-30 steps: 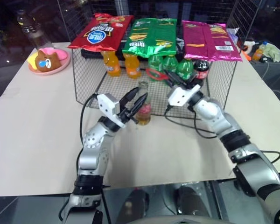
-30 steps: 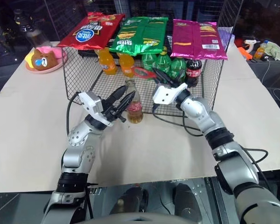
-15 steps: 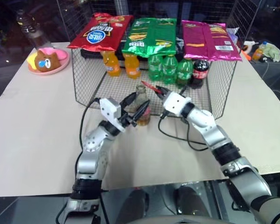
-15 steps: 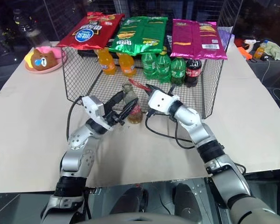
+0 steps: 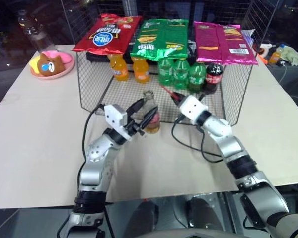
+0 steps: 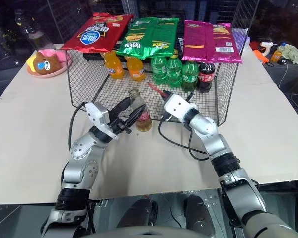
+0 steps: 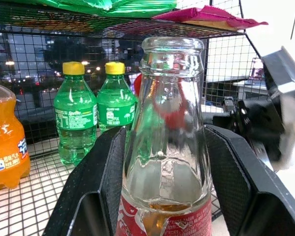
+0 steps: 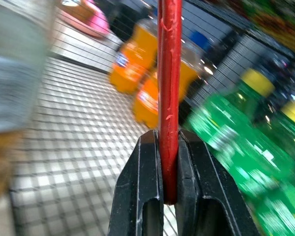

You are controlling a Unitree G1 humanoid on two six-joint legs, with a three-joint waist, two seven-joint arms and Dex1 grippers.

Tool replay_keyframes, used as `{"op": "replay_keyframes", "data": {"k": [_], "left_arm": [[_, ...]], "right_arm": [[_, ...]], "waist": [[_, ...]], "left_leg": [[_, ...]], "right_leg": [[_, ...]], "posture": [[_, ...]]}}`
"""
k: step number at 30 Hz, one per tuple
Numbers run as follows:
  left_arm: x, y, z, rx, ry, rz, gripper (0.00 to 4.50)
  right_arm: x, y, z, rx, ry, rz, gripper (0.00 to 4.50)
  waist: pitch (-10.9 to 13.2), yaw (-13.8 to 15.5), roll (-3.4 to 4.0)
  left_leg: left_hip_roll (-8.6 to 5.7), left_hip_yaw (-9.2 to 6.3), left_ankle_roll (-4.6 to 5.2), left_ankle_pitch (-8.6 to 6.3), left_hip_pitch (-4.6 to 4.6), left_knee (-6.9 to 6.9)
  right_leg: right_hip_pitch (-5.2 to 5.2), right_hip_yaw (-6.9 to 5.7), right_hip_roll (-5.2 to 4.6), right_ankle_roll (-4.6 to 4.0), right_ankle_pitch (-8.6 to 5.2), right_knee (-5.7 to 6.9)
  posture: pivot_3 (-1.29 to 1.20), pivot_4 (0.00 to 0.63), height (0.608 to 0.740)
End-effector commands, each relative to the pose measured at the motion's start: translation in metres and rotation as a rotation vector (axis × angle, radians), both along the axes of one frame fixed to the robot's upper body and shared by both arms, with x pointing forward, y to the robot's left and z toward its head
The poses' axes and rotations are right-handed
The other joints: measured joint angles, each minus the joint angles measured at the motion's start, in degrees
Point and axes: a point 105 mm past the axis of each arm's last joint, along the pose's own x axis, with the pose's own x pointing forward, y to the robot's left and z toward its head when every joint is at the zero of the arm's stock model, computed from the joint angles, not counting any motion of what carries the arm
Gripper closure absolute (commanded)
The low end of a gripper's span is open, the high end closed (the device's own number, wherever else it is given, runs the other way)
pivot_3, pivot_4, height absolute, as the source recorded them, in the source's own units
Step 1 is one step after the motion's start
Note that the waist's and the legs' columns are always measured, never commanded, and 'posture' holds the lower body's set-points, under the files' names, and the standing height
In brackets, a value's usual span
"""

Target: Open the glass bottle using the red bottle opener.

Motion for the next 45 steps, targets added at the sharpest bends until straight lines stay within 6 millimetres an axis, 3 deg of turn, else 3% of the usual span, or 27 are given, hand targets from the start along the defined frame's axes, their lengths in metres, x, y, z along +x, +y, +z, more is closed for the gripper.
{"op": "replay_keyframes", "data": {"k": [1, 7, 38, 41, 44, 45], "left_arm": [[-0.005, 0.001, -0.001, 0.004, 0.019, -0.012, 2.08], [-0.007, 0.003, 0.0, 0.006, 0.03, -0.016, 2.08], [-0.001, 0.003, 0.007, -0.03, -0.007, 0.023, 2.08], [0.0, 0.003, 0.006, -0.032, -0.002, 0.015, 1.25], [-0.001, 0.001, 0.005, -0.034, 0.004, -0.001, 0.02], [-0.001, 0.001, 0.005, -0.033, 0.004, -0.004, 0.02]], "right_arm": [[0.0, -0.016, 0.016, 0.07, -0.025, -0.047, 4.49], [-0.002, -0.027, 0.01, 0.061, -0.008, -0.075, 4.49], [-0.003, -0.025, 0.006, 0.046, -0.011, -0.089, 4.49], [-0.002, -0.025, 0.006, 0.046, -0.014, -0.092, 4.49], [-0.003, -0.025, 0.006, 0.044, -0.015, -0.091, 4.49], [-0.003, -0.025, 0.005, 0.044, -0.015, -0.091, 4.49]], "waist": [[0.0, 0.0, 0.0], [0.0, 0.0, 0.0], [0.0, 0.0, 0.0], [0.0, 0.0, 0.0], [0.0, 0.0, 0.0], [0.0, 0.0, 0.0]], "left_leg": [[0.0, 0.0, 0.0, 0.0, 0.0, -0.01], [0.01, 0.01, 0.0, 0.0, 0.0, -0.03], [0.01, 0.01, 0.0, 0.0, -0.01, -0.04], [0.01, 0.01, 0.0, 0.0, -0.01, -0.04], [0.01, 0.01, 0.0, 0.0, -0.02, -0.04], [0.01, 0.01, 0.0, 0.0, -0.02, -0.04]], "right_leg": [[0.0, 0.0, 0.0, 0.0, 0.0, 0.0], [0.0, 0.01, 0.0, 0.0, 0.0, -0.02], [0.0, 0.0, 0.01, 0.0, 0.0, -0.06], [0.0, 0.0, 0.0, 0.0, 0.0, -0.07], [-0.01, 0.0, 0.01, 0.0, 0.0, -0.07], [-0.01, 0.0, 0.01, 0.0, 0.0, -0.07]], "posture": [[0.0, 0.15, 0.74], [0.0, 0.15, 0.74], [0.0, 0.15, 0.74], [0.0, 0.15, 0.74], [0.0, 0.15, 0.74], [0.0, 0.15, 0.74]]}}
